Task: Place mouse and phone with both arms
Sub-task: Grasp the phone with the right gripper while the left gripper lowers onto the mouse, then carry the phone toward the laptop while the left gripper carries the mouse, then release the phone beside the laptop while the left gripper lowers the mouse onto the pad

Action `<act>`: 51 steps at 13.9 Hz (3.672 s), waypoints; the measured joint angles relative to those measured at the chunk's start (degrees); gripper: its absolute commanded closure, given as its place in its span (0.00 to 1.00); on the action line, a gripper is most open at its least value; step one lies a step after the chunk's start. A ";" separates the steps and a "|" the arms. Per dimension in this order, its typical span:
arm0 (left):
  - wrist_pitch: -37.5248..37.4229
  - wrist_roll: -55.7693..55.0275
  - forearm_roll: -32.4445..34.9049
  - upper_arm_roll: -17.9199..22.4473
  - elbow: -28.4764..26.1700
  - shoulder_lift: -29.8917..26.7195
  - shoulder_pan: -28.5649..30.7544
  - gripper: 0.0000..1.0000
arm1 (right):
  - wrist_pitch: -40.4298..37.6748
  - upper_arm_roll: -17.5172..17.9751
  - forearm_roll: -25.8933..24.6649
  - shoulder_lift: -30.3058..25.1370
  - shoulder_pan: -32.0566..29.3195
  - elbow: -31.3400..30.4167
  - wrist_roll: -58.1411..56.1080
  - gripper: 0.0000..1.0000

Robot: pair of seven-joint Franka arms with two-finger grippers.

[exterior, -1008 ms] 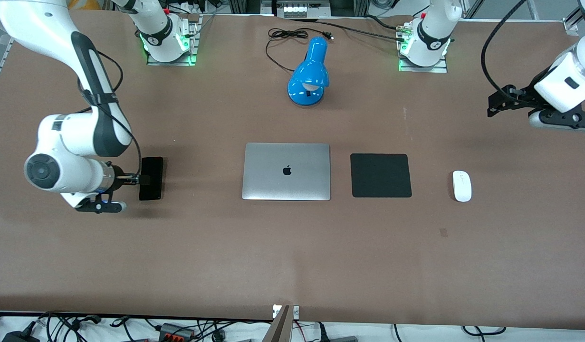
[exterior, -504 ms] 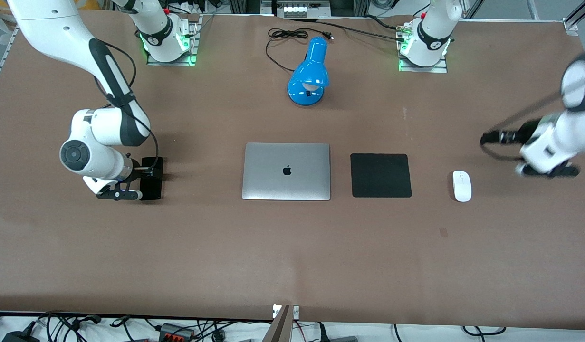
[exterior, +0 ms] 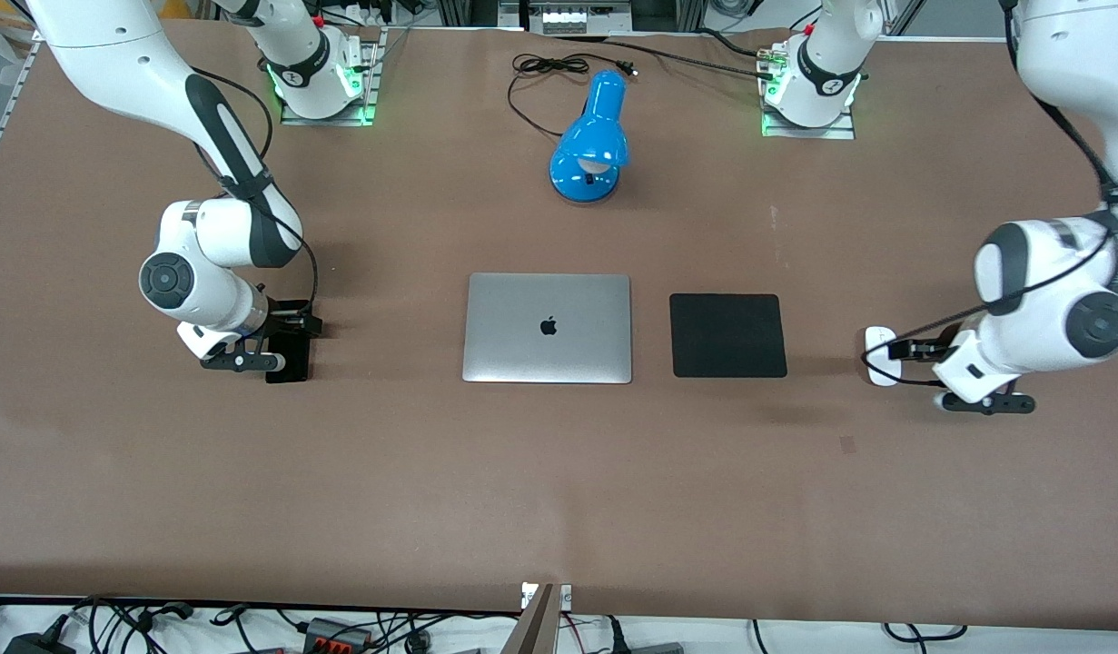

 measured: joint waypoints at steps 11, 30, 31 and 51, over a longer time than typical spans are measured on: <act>20.42 3.18 0.02 -0.69 -13.28 0.20 1.60 0.00 | 3.23 -0.20 -0.02 -0.27 -0.14 -2.16 -0.62 0.72; 13.18 1.35 0.02 -6.73 -10.31 -2.98 1.38 0.63 | 0.87 0.49 0.05 6.39 19.61 9.39 16.79 0.35; 8.60 -1.60 0.02 -8.91 -8.85 -3.93 1.32 0.64 | 0.82 0.47 0.05 6.42 19.73 9.42 17.93 0.00; 11.56 -26.62 0.03 -17.30 -9.18 4.94 -6.52 0.00 | -49.63 -2.23 0.07 -13.08 -4.31 36.12 5.52 0.00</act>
